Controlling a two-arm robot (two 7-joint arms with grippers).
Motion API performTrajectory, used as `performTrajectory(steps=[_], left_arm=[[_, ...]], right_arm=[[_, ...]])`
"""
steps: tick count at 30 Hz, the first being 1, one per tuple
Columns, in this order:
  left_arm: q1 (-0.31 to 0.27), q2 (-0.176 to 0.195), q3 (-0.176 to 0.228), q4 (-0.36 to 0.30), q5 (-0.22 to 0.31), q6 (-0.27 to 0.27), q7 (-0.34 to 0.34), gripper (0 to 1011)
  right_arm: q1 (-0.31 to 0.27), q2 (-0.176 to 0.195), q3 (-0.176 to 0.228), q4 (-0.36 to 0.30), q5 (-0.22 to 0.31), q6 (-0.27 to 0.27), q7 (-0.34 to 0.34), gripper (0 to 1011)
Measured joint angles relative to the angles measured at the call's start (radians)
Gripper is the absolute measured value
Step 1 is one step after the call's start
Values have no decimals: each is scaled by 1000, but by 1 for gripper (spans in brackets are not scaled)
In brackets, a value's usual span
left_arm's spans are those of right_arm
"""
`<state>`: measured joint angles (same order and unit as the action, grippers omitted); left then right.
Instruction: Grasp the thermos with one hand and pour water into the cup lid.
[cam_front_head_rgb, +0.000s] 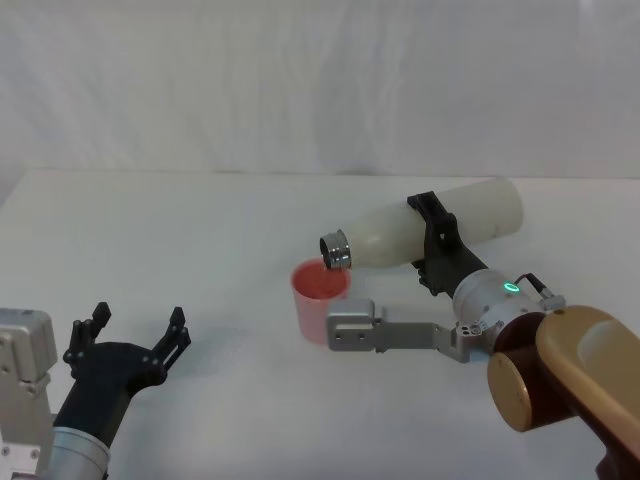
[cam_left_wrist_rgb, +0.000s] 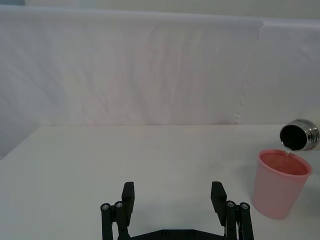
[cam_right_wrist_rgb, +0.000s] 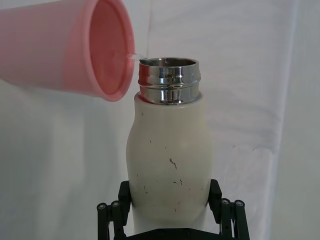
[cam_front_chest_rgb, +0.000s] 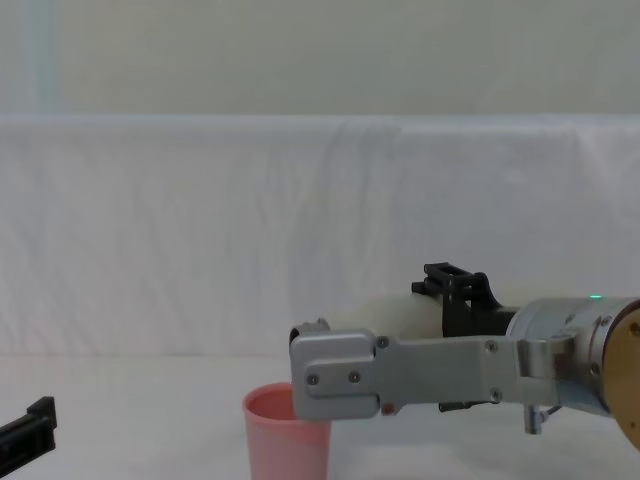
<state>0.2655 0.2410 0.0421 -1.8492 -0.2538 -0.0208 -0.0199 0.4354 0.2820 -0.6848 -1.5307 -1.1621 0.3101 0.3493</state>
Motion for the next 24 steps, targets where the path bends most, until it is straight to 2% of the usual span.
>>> performTrajectory(steps=[6,16,21,24], left_arm=[[0,0,0,0,0,0,0,1001],[0,0,0,0,0,0,0,1001],[0,0,0,0,0,0,0,1001],[0,0,0,0,0,0,0,1001]], right_arm=[[-14,-6,23,-6,35,-7,-24,952],[-69,-16,92,-57,131,-22,-76,952],[-119,-27,146,-103,201,-28,-107,952],[-156,-43,190,-132,267,-38,-131,952]])
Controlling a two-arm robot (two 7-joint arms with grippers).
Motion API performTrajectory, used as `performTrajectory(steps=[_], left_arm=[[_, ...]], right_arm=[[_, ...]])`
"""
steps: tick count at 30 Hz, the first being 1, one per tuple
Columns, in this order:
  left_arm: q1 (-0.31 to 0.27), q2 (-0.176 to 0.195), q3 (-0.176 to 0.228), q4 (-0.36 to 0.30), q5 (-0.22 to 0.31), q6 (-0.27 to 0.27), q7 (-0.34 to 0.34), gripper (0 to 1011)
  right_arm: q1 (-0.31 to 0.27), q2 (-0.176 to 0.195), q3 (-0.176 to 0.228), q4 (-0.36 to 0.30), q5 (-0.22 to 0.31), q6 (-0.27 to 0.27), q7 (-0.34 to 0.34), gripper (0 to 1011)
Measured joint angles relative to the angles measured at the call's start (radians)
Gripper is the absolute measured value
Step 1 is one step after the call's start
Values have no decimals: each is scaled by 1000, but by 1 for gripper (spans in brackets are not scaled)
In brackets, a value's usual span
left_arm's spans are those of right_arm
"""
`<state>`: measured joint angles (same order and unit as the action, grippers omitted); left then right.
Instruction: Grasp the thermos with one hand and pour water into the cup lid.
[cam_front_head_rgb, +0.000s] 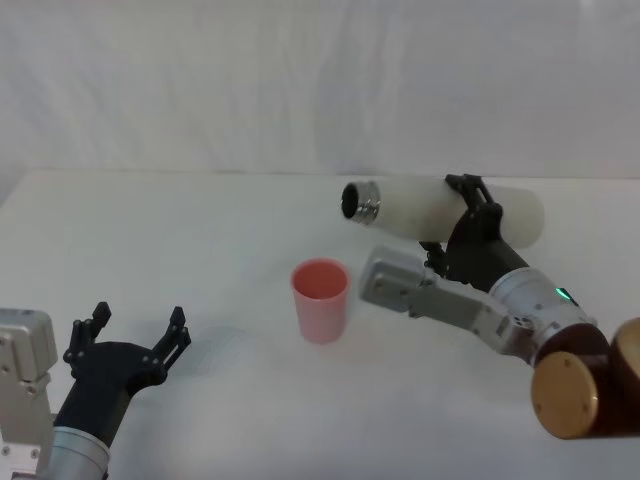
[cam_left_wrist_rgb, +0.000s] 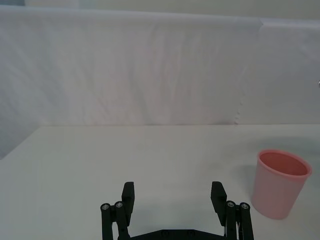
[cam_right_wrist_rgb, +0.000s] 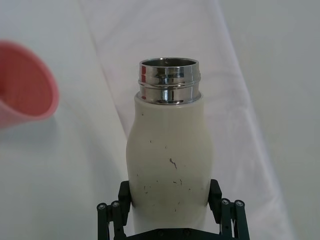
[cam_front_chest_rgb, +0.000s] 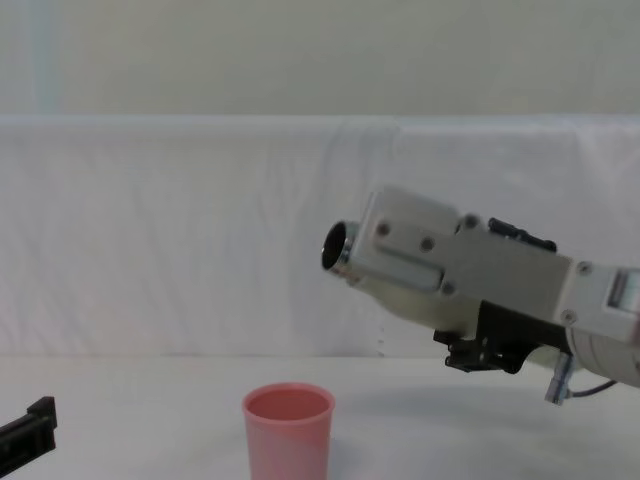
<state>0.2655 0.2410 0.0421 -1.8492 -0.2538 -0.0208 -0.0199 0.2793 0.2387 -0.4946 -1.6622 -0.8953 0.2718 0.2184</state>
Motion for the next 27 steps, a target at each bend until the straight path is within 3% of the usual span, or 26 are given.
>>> performTrajectory(steps=[7,12,13,17,27], left_arm=[[0,0,0,0,0,0,0,1001],[0,0,0,0,0,0,0,1001],[0,0,0,0,0,0,0,1001],[0,0,0,0,0,0,0,1001],[0,0,0,0,0,0,0,1001]], right_arm=[[-57,-46,82,-28,137,-23,-25,952],[-98,-104,167,-41,300,-43,-25,952],[-98,-104,167,-41,300,-43,-25,952],[-112,-135,214,-42,405,-49,-13,952],[-117,-181,272,-25,582,-56,15,952]])
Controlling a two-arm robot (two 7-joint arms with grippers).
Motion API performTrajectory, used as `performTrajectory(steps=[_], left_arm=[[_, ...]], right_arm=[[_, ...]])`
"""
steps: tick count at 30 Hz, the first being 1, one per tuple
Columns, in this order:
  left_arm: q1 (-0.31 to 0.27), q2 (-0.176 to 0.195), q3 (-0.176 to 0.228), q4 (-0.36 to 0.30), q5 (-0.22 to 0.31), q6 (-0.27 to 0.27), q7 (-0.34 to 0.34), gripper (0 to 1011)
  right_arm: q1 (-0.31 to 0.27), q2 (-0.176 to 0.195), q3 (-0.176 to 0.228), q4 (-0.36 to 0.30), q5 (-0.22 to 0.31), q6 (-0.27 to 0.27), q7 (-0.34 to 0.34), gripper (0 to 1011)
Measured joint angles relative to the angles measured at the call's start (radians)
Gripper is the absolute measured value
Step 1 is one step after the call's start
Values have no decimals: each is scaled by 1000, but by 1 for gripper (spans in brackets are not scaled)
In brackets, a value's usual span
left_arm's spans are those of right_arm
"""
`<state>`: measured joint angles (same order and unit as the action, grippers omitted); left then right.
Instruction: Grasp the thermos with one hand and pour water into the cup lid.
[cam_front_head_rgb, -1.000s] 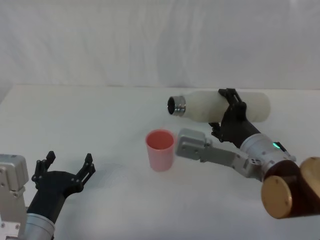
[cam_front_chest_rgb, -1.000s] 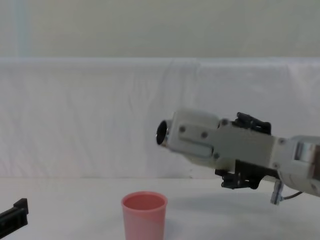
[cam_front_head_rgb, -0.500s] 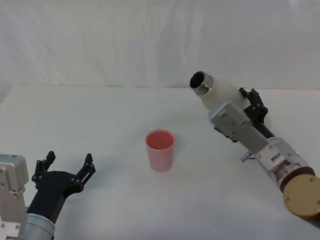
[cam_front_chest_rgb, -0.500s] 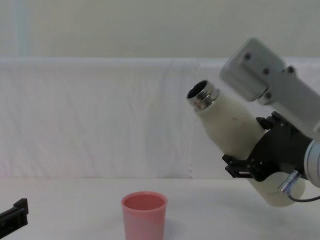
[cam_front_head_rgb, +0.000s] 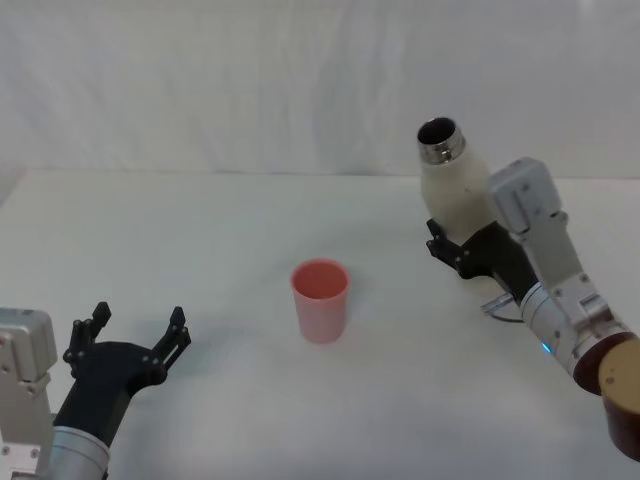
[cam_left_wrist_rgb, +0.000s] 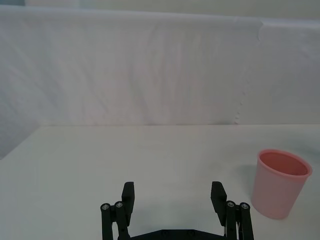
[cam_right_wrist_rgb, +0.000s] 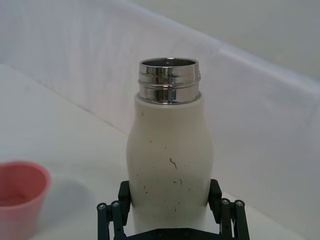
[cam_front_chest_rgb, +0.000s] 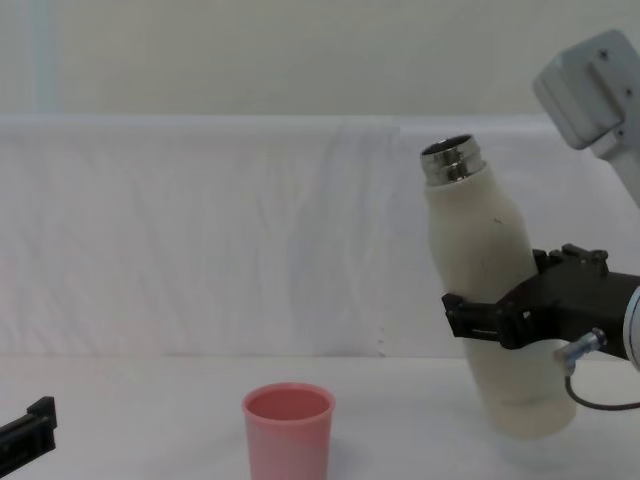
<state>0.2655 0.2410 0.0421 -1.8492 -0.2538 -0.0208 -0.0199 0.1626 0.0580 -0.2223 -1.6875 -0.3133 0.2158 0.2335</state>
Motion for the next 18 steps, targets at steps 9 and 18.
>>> performTrajectory(steps=[9,18], left_arm=[[0,0,0,0,0,0,0,1001],[0,0,0,0,0,0,0,1001]], right_arm=[[13,-20,35,34,154,-2,74,952],[35,-25,55,79,308,0,171,952]])
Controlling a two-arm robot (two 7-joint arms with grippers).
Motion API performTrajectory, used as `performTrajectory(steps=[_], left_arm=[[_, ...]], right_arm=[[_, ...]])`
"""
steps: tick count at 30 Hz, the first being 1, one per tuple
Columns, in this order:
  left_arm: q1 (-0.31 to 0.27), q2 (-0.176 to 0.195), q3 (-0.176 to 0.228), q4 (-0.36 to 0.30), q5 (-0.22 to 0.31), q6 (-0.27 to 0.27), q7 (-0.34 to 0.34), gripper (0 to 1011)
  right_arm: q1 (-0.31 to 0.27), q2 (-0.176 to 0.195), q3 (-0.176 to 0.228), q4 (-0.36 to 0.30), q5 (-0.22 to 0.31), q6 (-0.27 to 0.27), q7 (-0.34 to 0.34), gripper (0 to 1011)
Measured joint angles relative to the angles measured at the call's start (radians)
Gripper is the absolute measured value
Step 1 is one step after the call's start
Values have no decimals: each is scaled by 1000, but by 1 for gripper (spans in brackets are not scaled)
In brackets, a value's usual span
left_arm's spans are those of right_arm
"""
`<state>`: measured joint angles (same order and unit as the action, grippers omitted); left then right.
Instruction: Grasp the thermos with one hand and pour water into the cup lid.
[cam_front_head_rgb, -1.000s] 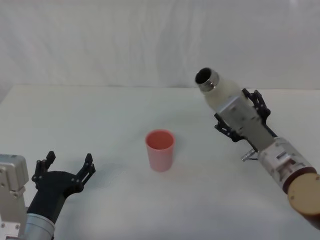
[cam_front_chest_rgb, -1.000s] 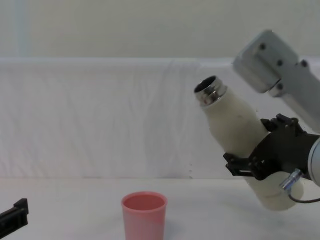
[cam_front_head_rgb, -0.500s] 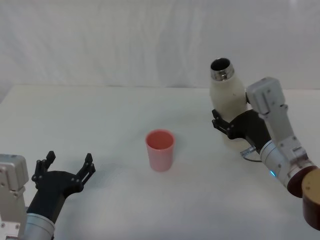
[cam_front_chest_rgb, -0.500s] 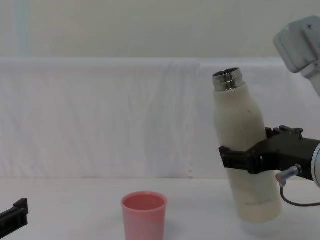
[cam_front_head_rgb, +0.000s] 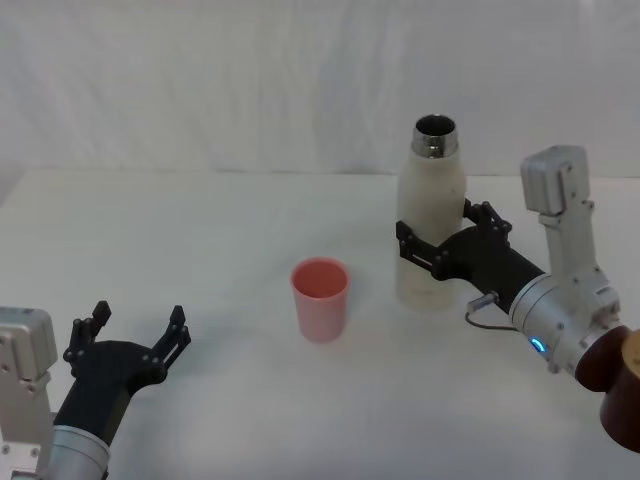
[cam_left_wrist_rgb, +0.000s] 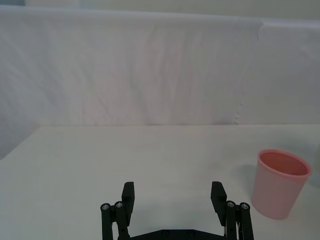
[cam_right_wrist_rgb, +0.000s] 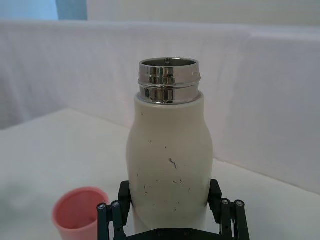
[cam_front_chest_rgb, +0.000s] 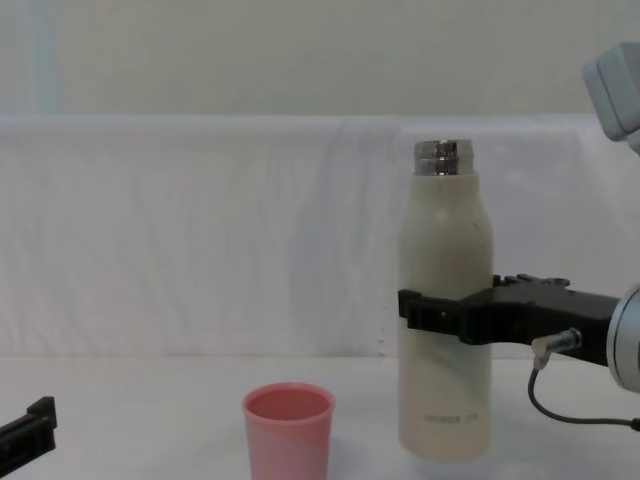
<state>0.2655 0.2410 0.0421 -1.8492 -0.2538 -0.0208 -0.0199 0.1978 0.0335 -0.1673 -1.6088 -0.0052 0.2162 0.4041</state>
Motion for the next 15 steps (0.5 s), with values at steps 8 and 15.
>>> performTrajectory(steps=[8,15], left_arm=[[0,0,0,0,0,0,0,1001],[0,0,0,0,0,0,0,1001]], right_arm=[[18,2,3,43,62,-9,21,952],[33,11,-16,71,74,-20,13,952]])
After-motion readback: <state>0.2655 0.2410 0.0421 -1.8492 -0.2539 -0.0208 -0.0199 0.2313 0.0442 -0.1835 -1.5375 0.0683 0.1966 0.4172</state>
